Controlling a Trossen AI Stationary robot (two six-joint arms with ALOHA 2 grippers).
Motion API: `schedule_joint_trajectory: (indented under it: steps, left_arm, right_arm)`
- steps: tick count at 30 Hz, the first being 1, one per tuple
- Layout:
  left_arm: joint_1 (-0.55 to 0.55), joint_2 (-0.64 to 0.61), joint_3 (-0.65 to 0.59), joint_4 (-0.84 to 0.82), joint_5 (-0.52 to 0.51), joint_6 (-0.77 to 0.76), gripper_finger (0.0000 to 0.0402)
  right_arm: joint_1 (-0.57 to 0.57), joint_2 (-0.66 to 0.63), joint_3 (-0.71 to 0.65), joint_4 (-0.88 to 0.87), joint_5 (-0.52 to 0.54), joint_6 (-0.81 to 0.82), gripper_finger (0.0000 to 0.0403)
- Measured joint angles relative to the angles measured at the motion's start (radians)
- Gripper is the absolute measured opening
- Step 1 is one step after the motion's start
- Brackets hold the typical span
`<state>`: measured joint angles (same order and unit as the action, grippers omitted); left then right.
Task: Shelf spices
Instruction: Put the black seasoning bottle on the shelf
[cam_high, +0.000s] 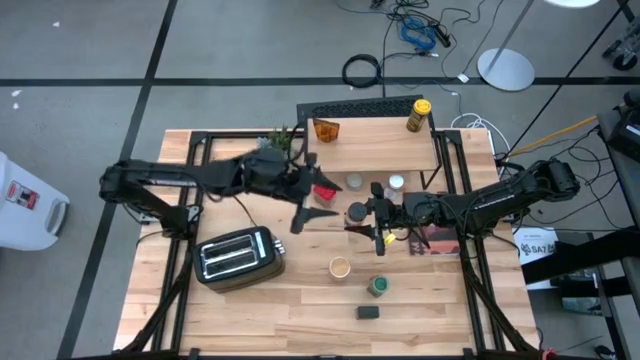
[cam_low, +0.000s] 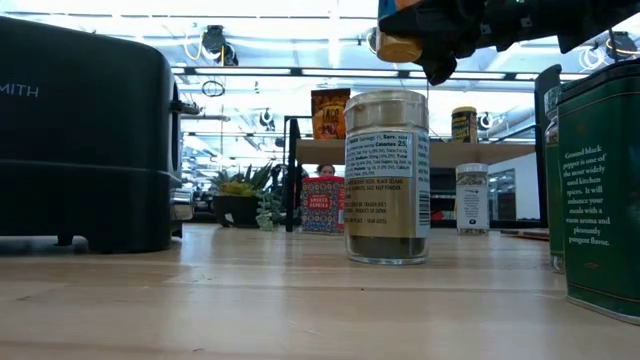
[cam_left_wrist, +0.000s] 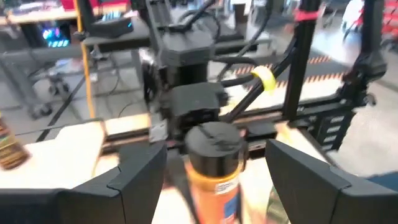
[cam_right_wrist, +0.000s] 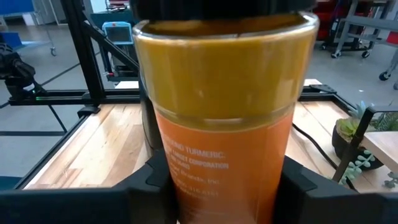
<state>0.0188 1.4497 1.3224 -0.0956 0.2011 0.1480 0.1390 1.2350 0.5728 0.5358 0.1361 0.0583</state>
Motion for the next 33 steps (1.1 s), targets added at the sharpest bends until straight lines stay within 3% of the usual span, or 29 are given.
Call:
schedule_joint_trajectory:
  steps: [6,19,27,33]
  left_arm:
    - [0.008,0.033,0.226,-0.335,-0.054,0.093,0.0282]
    - [0.044,0.221,0.599,-0.768,-0.059,0.148,0.0281]
    - [0.05,0.258,0.629,-0.733,-0.098,0.222,0.0281]
    - [0.081,0.258,0.629,-0.665,-0.101,0.225,0.0281]
  right_arm:
    - [-0.004,0.0,0.005,-0.001,-0.001,-0.02,0.0151]
    - [-0.044,0.0,0.164,-0.216,-0.006,-0.113,0.0151]
    - [-0.051,-0.011,0.183,-0.243,-0.011,-0.124,0.0151]
    - [-0.049,-0.1,0.183,-0.307,-0.01,-0.115,0.0151]
